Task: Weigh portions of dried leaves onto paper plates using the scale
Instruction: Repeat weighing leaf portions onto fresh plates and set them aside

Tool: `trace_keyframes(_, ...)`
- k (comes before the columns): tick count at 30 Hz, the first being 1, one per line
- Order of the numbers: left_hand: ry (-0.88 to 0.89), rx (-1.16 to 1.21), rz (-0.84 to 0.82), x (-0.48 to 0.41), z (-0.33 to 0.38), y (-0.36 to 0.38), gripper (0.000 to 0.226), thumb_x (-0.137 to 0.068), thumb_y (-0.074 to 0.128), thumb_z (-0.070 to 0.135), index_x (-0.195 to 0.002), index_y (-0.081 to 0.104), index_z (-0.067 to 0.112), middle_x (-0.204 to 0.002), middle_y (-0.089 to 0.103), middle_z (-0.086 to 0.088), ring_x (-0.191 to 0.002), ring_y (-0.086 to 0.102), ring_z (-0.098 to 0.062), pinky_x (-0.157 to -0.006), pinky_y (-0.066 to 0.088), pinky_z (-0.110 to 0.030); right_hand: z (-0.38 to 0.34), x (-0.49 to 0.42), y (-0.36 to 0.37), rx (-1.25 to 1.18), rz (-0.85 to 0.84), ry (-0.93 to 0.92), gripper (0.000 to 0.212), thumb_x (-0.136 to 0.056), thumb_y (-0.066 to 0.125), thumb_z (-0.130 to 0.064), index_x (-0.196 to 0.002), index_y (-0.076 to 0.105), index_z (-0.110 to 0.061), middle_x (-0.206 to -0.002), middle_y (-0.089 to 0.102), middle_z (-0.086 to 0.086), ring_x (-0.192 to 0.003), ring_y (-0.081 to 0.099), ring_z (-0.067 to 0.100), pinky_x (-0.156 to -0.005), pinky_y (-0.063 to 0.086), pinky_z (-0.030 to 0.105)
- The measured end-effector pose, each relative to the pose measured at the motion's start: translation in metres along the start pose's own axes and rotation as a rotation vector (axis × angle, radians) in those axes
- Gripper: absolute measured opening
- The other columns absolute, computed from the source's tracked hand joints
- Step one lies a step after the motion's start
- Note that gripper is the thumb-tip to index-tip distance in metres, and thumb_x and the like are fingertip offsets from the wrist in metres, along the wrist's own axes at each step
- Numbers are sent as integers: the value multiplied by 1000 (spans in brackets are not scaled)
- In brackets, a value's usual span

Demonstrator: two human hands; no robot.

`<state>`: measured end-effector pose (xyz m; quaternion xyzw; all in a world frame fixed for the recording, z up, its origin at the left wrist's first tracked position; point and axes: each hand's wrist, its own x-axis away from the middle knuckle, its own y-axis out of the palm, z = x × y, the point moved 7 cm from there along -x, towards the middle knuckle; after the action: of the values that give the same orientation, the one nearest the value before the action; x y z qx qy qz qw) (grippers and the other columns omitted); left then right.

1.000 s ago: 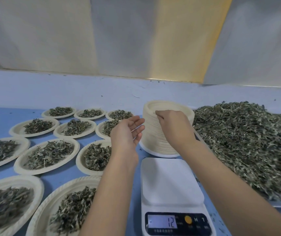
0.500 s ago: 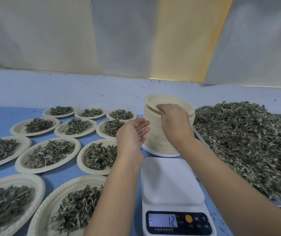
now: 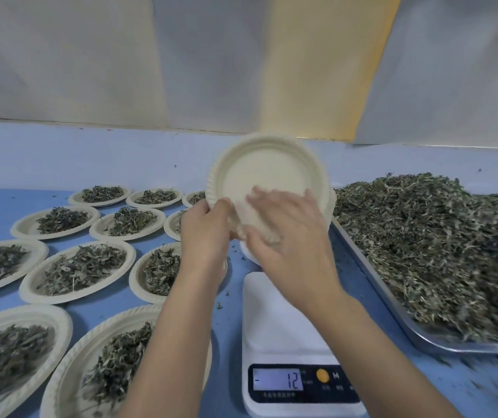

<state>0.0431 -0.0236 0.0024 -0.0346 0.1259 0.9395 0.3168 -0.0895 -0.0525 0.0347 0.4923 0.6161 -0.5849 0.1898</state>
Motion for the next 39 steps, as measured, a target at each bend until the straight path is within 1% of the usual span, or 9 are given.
trace_keyframes(2,-1,-78,-91,3,3,2,10,-89,51,9,-89,59,3,-80,57,-9,-72,54,-21,-68,53,-36,21,-2,-17,-21,53,195,50,-89,55,-21,-138,49,-12,-152,35,4,-140,28,22,-119,11,42)
trace_keyframes(4,25,-130,-161,5,10,3,17,-90,50,6,-97,60,17,-88,65,2,-77,62,-19,-62,56,-30,44,-1,-35,-132,104,400,56,-94,51,-13,-147,33,-11,-157,22,4,-144,19,18,-116,9,25)
trace_keyframes(7,88,-235,-269,9,21,4,30,-90,53,5,-95,59,35,-92,66,8,-75,66,-13,-53,57,-25,72,6,-46,-308,91,602,52,-97,47,-14,-147,34,-16,-150,38,-5,-137,34,10,-107,22,16)
trace_keyframes(11,122,-387,-303,11,28,-1,21,-92,58,20,-76,66,30,-65,68,7,-50,63,-9,-50,56,-24,84,18,-57,-245,79,629,41,-90,53,-14,-131,58,-17,-119,65,-5,-114,57,17,-98,45,36)
trace_keyframes(15,16,-495,-288,7,19,-8,26,-91,61,24,-79,69,3,-54,59,-2,-35,52,-12,-42,44,-22,97,26,-57,-158,-1,693,31,-85,57,-17,-113,69,-20,-94,67,-5,-94,59,13,-75,40,25)
trace_keyframes(20,-243,-590,-419,13,-4,-7,24,-91,62,18,-75,64,0,-46,62,-7,-32,56,-12,-33,42,-14,112,34,-46,-102,-145,741,17,-84,59,-23,-90,74,-19,-77,66,-7,-82,60,18,-61,39,25)
trace_keyframes(24,-345,-700,-500,14,-22,-7,12,-92,60,11,-95,65,0,-57,66,-12,-43,64,-20,-41,53,-21,121,46,-27,-67,-270,789,36,-83,54,-24,-55,47,-4,-55,41,10,-58,34,25,-55,27,32)
trace_keyframes(29,-418,-770,-530,12,-38,-6,17,-95,55,10,-109,61,3,-85,68,-24,-47,66,-25,-38,51,-22,129,52,-15,1,-312,784,43,-87,51,-24,-49,36,-9,-49,33,7,-53,31,23,-54,25,34)
trace_keyframes(39,-495,-833,-504,8,-51,-10,32,-97,50,31,-116,58,6,-87,69,-21,-52,68,-29,-43,55,-24,130,58,-3,27,-343,736,47,-89,50,-22,-49,26,-13,-46,23,3,-50,20,20,-51,14,34)
